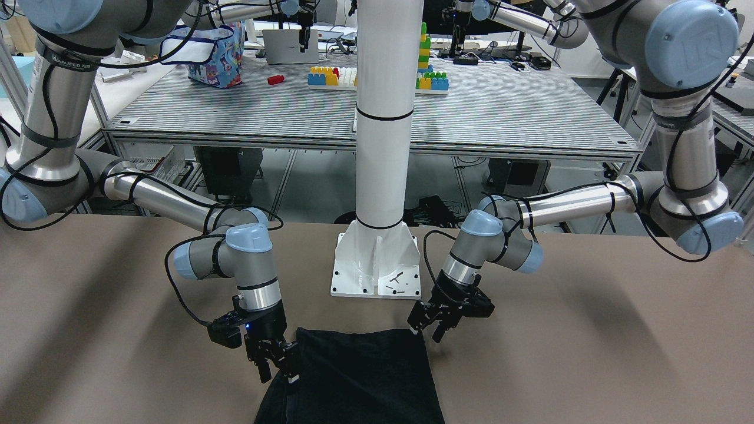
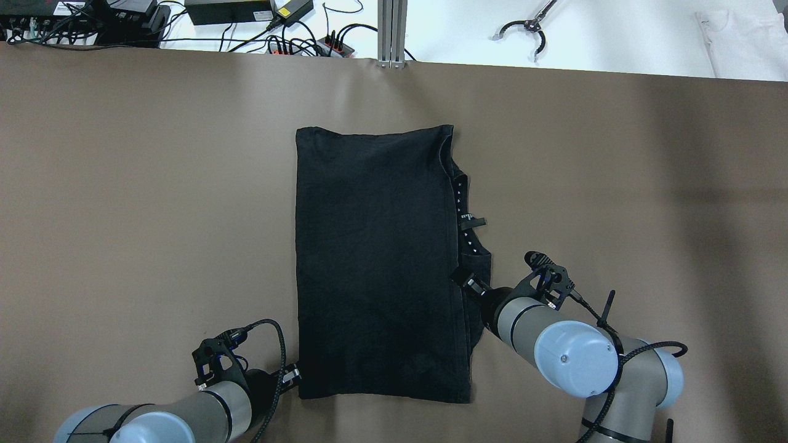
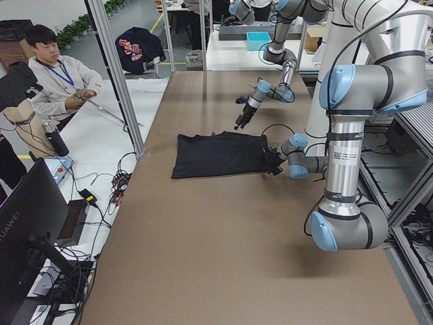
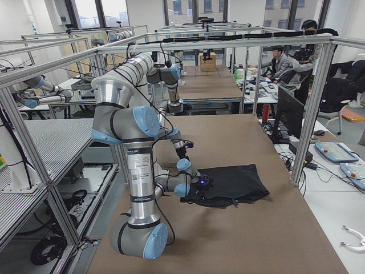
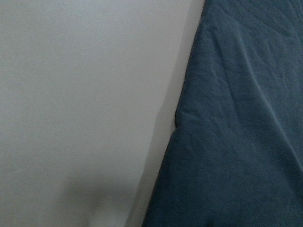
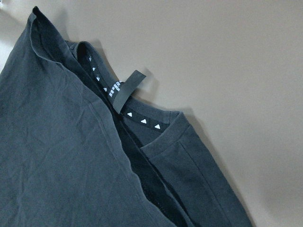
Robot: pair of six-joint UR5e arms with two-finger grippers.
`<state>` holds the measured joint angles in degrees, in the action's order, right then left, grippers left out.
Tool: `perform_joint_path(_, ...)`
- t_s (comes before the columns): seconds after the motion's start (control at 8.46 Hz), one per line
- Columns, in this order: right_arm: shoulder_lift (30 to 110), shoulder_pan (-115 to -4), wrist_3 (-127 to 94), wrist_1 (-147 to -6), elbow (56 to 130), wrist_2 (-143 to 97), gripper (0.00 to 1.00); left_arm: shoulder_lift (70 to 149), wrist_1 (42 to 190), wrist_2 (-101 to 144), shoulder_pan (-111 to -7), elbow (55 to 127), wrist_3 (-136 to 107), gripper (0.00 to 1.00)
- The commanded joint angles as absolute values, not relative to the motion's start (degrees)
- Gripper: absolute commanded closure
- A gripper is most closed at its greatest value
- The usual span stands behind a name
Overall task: Fold clothes
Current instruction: 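Bring the left gripper down to the shirt's near corner while the right gripper lowers, then grasp the shirt's near edge corners with both grippers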
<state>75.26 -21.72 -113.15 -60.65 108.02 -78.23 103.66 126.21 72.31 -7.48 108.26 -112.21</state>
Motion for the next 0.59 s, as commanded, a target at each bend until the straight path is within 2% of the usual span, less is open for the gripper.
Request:
perform_joint_path(0.0, 75.32, -21.71, -113.03, -60.64, 108.02, -78.22, 0.06, 103.71, 126.12, 72.6, -7.21, 108.02, -111.88, 0.28)
perform_joint_path(0.47, 75.23, -21.71, -113.03, -60.64, 108.02, -78.31, 0.06, 104.15, 126.12, 72.51, -5.98, 107.93, -111.8, 0.28)
